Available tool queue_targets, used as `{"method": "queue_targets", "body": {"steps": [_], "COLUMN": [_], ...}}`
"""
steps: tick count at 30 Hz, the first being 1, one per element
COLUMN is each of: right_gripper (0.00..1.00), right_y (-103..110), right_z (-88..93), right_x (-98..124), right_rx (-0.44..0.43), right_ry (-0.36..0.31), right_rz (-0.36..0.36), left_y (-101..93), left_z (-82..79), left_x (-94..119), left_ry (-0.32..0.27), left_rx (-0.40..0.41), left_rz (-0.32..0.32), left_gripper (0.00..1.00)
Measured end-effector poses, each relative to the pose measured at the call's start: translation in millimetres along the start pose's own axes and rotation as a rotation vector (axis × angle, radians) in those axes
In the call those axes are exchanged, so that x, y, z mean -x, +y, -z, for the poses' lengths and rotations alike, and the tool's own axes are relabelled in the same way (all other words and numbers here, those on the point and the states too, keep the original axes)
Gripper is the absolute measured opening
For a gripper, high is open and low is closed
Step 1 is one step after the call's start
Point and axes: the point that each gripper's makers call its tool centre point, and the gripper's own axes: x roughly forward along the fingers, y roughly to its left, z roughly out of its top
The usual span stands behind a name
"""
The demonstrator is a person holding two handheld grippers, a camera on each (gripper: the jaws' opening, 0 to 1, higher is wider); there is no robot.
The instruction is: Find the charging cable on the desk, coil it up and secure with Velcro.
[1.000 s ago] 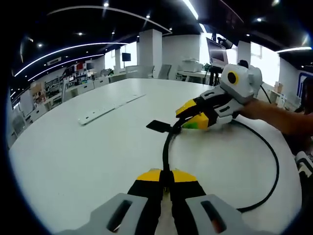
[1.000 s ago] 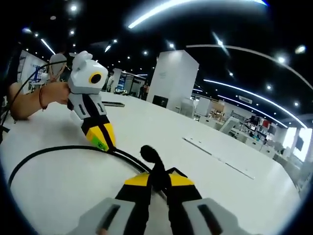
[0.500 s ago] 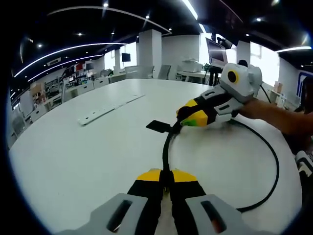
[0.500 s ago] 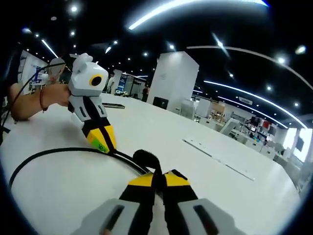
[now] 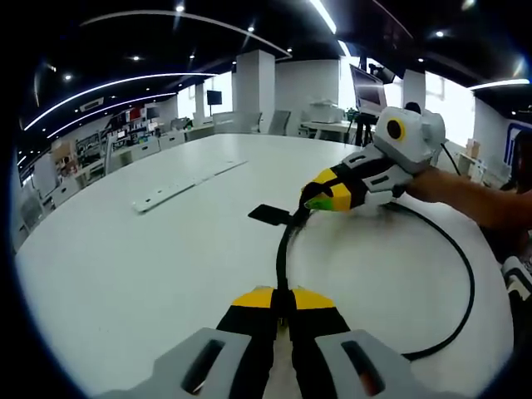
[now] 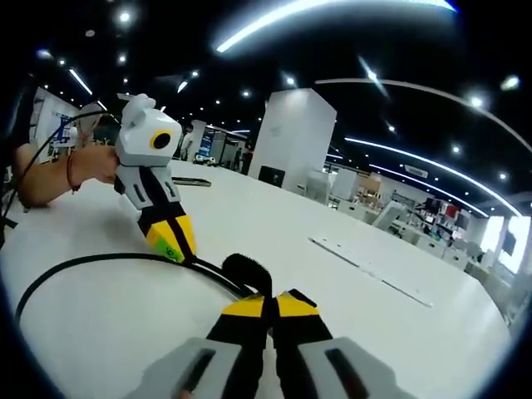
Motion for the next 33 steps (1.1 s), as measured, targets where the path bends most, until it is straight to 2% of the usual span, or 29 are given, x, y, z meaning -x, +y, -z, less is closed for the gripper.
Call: {"method": "queue_targets", "body": {"steps": [22,33], "right_gripper": [0.04,0.04], "right_y": [-6.5,-15.7], "right_z": [-9.9,-8.4], "right_x": [-0.1,-11.8], "right_rx": [0.012,-0.04], "right_ry": [-0.001,0.004], "right_rz": [0.002,-0.02], "left_y": [2.4,3.4], "left_z": [0.2,-0.1], "left_x": [3.2,3.0], "left_ry": [-0.001,-0.003], "left_rx": [-0.004,-0.004], "left_rz": [0.001,0.001], "left_gripper": [0.06,0.06]}}
